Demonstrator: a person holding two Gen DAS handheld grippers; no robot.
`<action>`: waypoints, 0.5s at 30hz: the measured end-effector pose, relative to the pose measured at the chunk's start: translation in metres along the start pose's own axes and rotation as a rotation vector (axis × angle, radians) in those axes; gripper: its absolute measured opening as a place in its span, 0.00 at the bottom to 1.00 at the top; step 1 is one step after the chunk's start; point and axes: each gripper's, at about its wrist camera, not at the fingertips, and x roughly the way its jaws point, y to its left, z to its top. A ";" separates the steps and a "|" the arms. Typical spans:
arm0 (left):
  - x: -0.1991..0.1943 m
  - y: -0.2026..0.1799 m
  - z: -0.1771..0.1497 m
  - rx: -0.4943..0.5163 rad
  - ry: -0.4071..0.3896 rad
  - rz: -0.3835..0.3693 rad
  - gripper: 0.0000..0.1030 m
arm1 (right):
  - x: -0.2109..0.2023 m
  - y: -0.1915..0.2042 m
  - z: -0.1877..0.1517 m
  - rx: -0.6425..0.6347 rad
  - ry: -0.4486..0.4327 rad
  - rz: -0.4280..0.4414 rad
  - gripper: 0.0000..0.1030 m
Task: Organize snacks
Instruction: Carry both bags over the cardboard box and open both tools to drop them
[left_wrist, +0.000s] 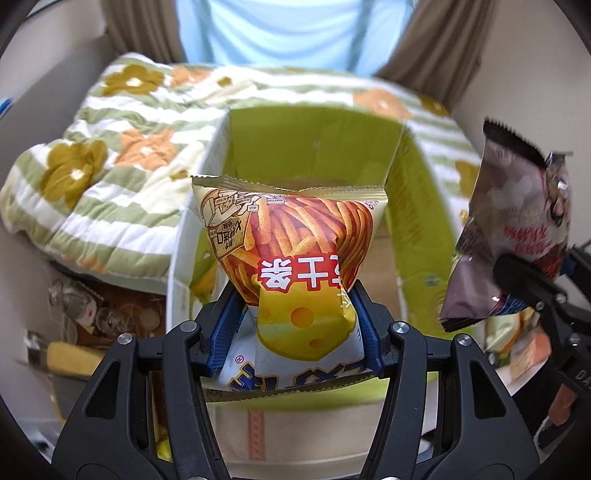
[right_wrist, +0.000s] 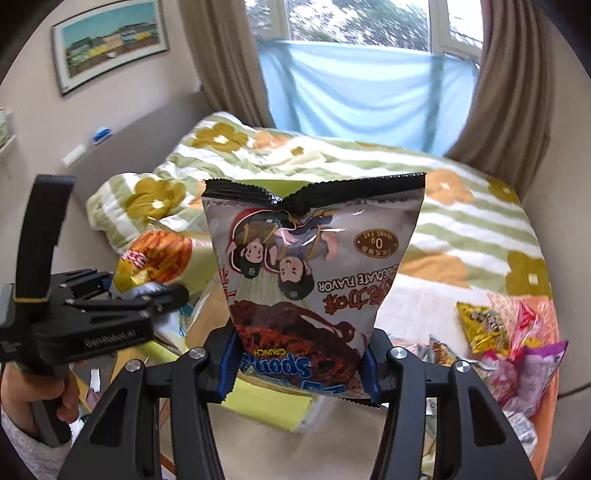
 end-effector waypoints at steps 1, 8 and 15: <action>0.010 0.002 0.002 0.017 0.023 -0.003 0.52 | 0.004 0.002 0.002 0.007 0.010 -0.010 0.47; 0.035 -0.001 0.004 0.098 0.069 0.011 0.99 | 0.033 0.007 0.007 0.035 0.091 -0.070 0.47; 0.018 0.012 -0.007 0.044 0.045 0.025 0.99 | 0.041 0.009 0.014 -0.016 0.105 -0.062 0.47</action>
